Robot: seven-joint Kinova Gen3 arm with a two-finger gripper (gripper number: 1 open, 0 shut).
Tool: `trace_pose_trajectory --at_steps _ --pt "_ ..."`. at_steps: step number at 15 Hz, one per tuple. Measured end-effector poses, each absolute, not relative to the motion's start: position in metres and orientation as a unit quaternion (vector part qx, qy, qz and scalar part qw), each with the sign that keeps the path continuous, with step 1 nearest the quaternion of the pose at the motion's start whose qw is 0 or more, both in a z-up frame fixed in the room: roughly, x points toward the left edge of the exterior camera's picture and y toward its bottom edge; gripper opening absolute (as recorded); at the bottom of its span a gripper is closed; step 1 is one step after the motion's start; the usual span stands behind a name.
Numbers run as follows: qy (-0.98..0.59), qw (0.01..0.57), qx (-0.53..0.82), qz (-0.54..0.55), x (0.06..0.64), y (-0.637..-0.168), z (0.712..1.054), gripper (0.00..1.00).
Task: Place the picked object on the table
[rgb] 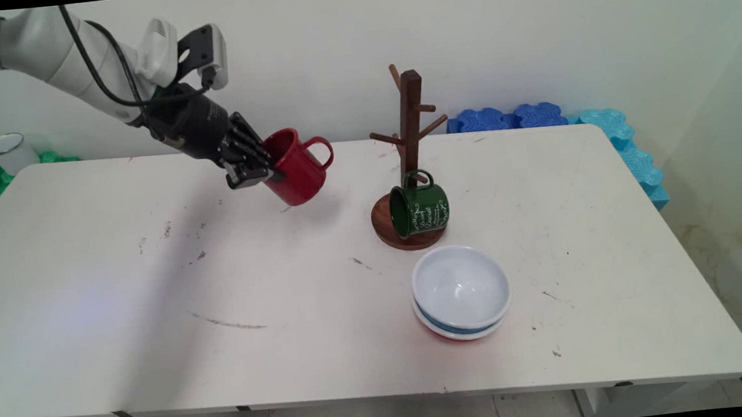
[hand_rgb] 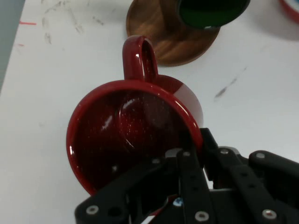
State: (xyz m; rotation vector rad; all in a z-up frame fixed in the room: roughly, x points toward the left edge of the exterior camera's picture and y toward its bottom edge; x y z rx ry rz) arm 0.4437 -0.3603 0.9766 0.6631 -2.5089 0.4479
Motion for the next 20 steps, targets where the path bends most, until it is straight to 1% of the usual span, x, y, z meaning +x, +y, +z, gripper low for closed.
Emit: trace_pose_trajectory --at_steps 10,20 --pt "-0.941 0.208 0.181 0.196 0.443 -0.387 0.943 0.0" --pt "-0.951 0.178 0.142 0.208 0.438 -0.404 0.897 0.0"
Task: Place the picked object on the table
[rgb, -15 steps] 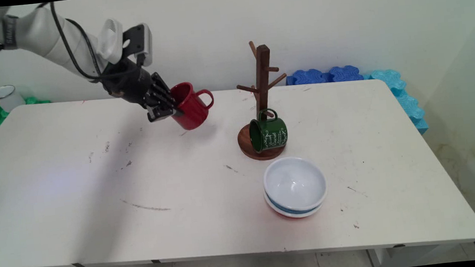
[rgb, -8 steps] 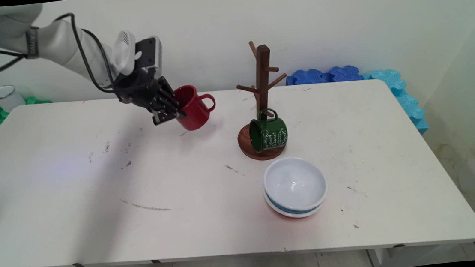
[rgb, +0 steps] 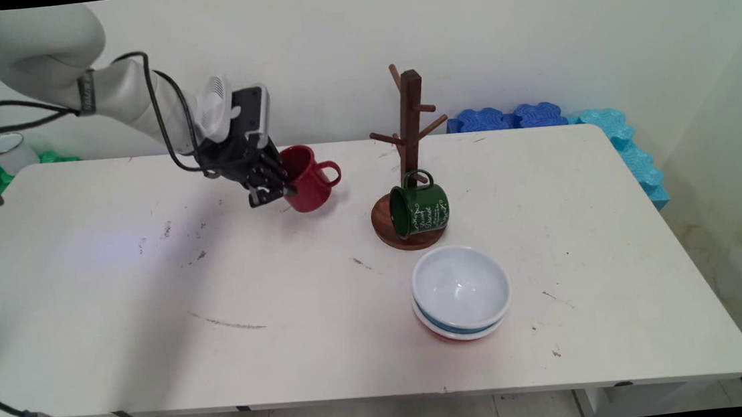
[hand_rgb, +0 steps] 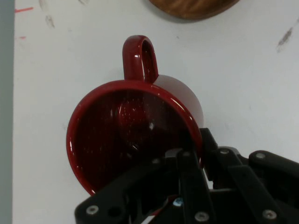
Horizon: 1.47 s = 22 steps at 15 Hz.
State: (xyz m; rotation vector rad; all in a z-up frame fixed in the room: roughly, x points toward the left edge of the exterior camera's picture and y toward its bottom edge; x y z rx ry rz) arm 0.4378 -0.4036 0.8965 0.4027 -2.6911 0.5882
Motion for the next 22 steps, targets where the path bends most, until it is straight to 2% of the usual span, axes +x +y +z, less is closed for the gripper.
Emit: trace_pose_trajectory --at_steps 13,14,22 --pt "-0.958 0.156 0.112 0.215 0.432 -0.406 0.853 0.0" --pt "-0.958 0.155 0.11 0.215 0.432 -0.406 0.852 1.0" --pt "-0.956 0.159 0.104 0.225 0.427 -0.41 0.85 1.0"
